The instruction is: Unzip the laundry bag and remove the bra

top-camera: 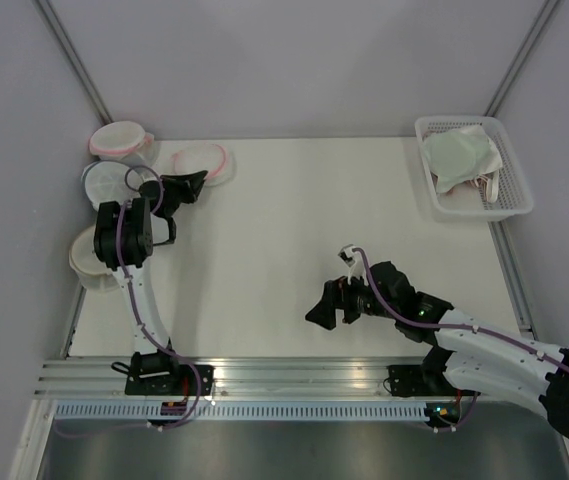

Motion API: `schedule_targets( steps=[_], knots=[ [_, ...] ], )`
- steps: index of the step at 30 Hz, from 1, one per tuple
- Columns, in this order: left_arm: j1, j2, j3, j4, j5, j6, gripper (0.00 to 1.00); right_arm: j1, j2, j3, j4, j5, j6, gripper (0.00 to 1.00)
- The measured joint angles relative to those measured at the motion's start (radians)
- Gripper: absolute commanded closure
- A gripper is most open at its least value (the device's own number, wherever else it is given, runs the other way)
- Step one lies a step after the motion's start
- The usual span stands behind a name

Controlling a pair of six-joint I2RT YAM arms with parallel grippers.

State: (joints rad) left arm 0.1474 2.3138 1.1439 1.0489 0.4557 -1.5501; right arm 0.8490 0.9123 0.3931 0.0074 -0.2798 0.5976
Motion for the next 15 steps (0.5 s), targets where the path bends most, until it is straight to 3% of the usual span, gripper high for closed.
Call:
schedule_targets(
  steps=[8,15],
  knots=[
    [-0.092,-0.162,-0.259,0.162,0.26,-0.007,0.98,0.0,-0.031,0.09,-0.105,0.163,-0.029,0.02],
    [-0.158,-0.369,-0.613,0.182,0.435,0.024,0.98,0.0,-0.081,0.243,-0.262,0.509,-0.006,0.02]
  ],
)
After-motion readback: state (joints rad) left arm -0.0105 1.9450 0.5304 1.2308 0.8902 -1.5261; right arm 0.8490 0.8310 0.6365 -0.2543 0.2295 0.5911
